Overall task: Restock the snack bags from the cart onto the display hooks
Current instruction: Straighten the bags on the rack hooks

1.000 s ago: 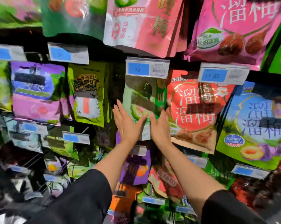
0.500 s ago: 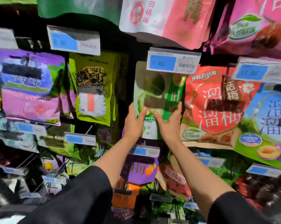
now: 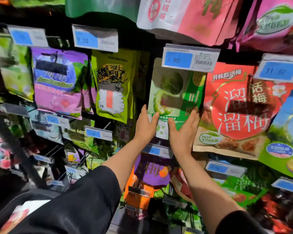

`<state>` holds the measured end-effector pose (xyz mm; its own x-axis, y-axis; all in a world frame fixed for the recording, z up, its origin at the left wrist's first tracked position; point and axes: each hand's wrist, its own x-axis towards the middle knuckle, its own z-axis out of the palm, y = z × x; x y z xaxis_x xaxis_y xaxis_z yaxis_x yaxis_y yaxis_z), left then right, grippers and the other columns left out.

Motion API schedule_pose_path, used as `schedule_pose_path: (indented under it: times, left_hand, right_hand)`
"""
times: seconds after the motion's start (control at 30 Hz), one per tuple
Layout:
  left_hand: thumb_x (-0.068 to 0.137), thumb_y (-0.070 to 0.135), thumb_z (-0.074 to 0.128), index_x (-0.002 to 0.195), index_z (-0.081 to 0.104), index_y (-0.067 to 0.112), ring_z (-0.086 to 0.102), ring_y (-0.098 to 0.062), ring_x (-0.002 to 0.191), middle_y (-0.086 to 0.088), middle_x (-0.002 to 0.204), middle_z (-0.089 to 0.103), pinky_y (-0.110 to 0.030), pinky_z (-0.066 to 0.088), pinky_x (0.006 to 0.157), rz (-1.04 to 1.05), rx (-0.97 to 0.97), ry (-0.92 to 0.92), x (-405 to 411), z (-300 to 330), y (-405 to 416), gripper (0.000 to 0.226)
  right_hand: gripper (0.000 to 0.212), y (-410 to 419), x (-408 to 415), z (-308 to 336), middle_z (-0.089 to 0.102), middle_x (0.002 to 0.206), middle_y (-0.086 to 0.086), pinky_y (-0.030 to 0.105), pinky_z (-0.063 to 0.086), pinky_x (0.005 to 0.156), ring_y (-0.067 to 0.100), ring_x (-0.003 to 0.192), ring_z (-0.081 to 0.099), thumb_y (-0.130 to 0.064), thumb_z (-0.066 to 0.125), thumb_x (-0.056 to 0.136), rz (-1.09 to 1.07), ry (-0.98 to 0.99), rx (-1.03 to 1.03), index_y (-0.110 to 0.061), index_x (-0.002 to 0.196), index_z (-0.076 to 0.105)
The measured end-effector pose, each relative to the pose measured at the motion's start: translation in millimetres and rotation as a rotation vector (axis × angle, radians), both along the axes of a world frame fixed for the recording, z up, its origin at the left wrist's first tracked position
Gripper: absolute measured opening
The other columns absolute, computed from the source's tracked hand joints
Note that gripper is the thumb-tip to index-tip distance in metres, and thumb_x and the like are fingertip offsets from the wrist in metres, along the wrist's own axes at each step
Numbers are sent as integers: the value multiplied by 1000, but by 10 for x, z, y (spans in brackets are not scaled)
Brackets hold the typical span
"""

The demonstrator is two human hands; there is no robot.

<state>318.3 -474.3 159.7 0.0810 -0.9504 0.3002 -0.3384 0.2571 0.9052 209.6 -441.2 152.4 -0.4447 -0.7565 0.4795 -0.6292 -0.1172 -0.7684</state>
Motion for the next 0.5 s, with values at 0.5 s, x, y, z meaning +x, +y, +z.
schedule_pose_path:
  times: [0.5]
  left_hand:
    - [89,18,66,143,34,-1,38,-31,134,-19,143,42,-36,29,109,458,-238,17,1465,-90,-321,66]
  right_hand:
    - [72,-326,1330,135,37,146,15,32,23,115,26,136,32,-28,63,87,162,209,-317,-1,145,30]
